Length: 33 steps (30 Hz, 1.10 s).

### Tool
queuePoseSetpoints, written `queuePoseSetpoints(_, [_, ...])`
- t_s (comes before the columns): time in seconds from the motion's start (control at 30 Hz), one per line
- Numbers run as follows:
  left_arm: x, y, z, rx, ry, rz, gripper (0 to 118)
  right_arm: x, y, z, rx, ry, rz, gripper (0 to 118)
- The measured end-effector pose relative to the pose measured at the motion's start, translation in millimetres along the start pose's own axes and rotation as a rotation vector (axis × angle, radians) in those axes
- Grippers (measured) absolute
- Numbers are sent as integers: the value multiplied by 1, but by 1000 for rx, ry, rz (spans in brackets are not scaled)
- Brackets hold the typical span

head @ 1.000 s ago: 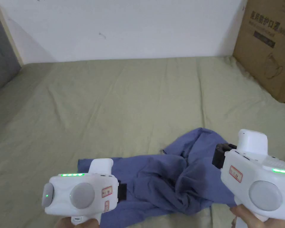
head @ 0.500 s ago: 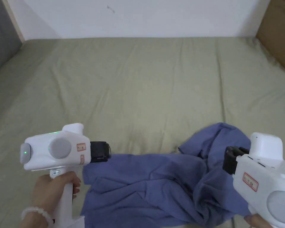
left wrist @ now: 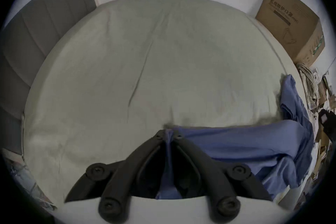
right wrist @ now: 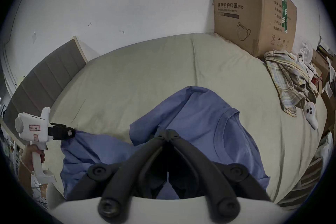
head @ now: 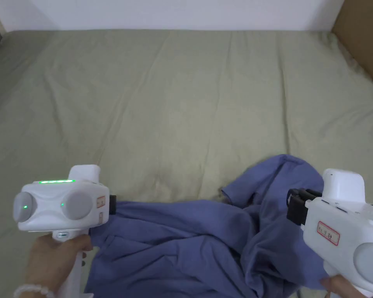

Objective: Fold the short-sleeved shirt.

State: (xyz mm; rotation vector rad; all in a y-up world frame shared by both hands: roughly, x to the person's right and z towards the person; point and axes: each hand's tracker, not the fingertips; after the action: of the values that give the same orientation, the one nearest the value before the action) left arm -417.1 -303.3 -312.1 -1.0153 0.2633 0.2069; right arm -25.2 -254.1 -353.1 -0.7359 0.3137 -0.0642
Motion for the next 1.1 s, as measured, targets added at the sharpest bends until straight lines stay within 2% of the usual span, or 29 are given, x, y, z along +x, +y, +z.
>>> queuePoseSetpoints(0.07, [-2, 3, 10, 22, -35, 26, 3, 12, 14, -5, -5, 39, -56, 1])
queuePoseSetpoints(0.1, [-6, 6, 13, 28, -46, 35, 3, 18, 23, -10, -22, 68, -69, 5])
queuePoseSetpoints(0.17, [-6, 10, 22, 48, -50, 33, 3, 28, 43, -25, -43, 69, -52, 38])
queuePoseSetpoints(0.23, [-7, 14, 28, 64, -64, 32, 3, 34, 60, -43, -43, 29, 31, 71])
queuePoseSetpoints(0.27, [-8, 16, 31, 72, -73, 35, 3, 38, 70, -56, -57, 16, 62, 73])
queuePoseSetpoints(0.4, [-6, 20, 39, 81, -81, 32, 3, 55, 103, -114, -139, -47, 81, 73])
queuePoseSetpoints(0.63, [-8, 19, 31, 56, -84, 47, 3, 53, 99, -190, -333, -42, 225, 72])
queuePoseSetpoints(0.67, [-9, 19, 30, 53, -86, 48, 3, 53, 95, -198, -347, -43, 232, 67])
queuePoseSetpoints(0.73, [-9, 19, 30, 50, -87, 51, 3, 55, 90, -203, -356, -22, 191, 60])
queuePoseSetpoints(0.77, [-8, 19, 30, 47, -87, 50, 3, 54, 92, -200, -343, -32, 192, 52])
queuePoseSetpoints(0.8, [-8, 19, 30, 44, -86, 49, 3, 54, 94, -198, -343, -28, 185, 34])
queuePoseSetpoints(0.83, [-8, 20, 30, 42, -86, 46, 3, 52, 96, -194, -338, -27, 186, 10])
queuePoseSetpoints(0.9, [-9, 20, 31, 39, -83, 44, 3, 48, 99, -191, -314, -106, 232, 10])
queuePoseSetpoints(0.93, [-9, 20, 33, 40, -83, 46, 3, 47, 100, -190, -335, -59, 215, 10])
queuePoseSetpoints(1.0, [-10, 21, 38, 39, -83, 53, 3, 48, 106, -182, -334, -67, 214, 10])
queuePoseSetpoints(1.1, [-10, 23, 48, 43, -84, 57, 3, 50, 125, -154, -276, -47, 134, 10])
